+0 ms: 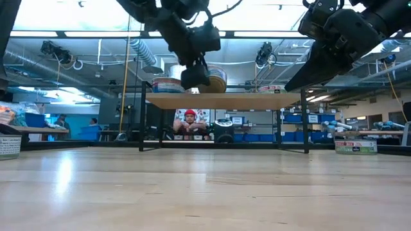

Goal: Stack canned seafood by type on shelf
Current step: Put the top blue tuna can on the shelf

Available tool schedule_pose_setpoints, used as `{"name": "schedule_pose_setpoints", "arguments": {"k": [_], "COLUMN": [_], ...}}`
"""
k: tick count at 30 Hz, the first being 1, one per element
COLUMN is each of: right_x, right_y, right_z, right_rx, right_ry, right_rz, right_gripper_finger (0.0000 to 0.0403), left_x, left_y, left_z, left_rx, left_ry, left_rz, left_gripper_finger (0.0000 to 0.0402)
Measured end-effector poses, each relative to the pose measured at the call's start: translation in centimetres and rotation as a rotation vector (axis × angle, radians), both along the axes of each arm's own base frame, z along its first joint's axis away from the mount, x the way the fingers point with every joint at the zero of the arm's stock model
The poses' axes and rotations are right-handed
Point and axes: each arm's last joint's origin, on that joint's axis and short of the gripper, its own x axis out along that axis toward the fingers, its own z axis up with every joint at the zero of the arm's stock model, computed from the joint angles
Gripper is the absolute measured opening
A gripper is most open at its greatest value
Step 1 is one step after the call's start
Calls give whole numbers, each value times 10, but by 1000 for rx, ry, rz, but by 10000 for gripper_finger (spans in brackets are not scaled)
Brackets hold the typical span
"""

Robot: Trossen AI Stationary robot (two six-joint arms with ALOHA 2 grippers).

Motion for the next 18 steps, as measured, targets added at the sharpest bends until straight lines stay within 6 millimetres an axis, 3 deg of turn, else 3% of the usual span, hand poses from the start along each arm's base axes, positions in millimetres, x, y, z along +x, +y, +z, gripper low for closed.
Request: {"name": "schedule_pose_setpoints", "arguments": {"k": [4,10,18], "right_x": [0,-1,0], "right_y": [0,0,0], "right_z": [0,-1,-1], "right_rx": [7,10,11], "right_ry": [6,9,8], "right_rz": [2,5,5], "right_gripper_finger": [10,10,10], "left_x": [3,2,2], "left_y": [0,-2,-7], "left_z": [3,0,-2], "left_rx": [-42,-52,-55], "left_ry": [-16,10,22], "left_rz": [9,25,34], "left_gripper_finger": [211,282,293]}}
